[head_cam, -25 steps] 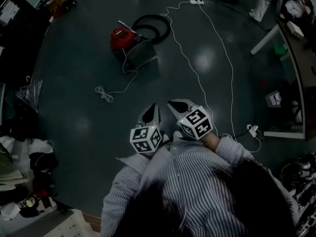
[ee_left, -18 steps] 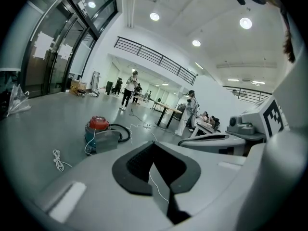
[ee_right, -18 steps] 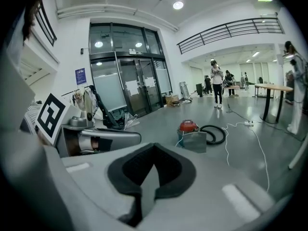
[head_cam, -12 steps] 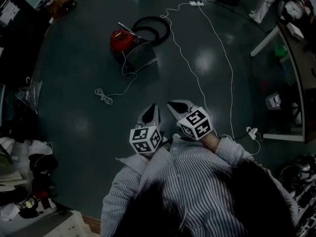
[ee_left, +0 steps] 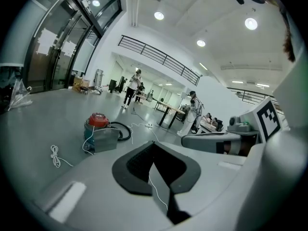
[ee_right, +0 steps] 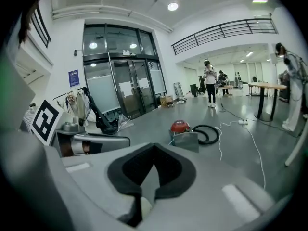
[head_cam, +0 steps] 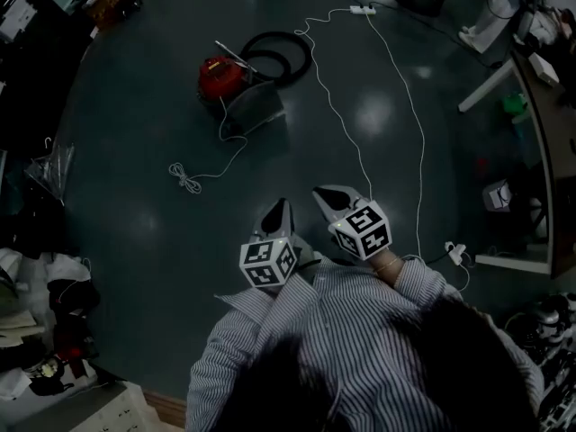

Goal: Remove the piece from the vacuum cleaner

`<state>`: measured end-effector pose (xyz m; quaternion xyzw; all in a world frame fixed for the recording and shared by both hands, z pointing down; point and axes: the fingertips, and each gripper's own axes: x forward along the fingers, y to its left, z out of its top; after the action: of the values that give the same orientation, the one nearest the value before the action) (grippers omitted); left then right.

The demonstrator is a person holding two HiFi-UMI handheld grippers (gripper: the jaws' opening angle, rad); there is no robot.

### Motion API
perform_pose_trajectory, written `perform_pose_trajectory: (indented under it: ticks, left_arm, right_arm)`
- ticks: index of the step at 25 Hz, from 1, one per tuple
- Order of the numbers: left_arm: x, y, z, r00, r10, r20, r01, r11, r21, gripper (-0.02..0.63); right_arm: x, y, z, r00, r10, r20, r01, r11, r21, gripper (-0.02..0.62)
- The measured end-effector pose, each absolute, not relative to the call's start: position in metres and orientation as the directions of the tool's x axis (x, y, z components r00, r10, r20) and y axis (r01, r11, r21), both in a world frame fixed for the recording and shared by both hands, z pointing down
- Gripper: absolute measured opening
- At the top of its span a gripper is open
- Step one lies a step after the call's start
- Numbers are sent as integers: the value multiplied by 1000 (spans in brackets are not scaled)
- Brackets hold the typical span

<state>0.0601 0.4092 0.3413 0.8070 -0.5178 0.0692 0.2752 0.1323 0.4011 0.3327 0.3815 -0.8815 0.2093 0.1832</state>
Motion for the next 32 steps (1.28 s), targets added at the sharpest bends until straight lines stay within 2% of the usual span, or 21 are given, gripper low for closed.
perform_pose_trajectory:
  ticks: [12,25,32]
  left_arm:
    - [51,309,367,481,-770,419,-861,-326,390,-9]
    - [-44,87,363,464,-761,453,-876,-317,365,-8]
    - [-56,27,380,459,-749,477,-878,-303,369,-8]
  right_arm:
    - [117,309,358,-635,-580,511,-753,612,-240,2]
    - [36,88,348,-622,-592,513,-771,578,-267,2]
    - [22,21,360,-613,-571,547,-759,617,-206,2]
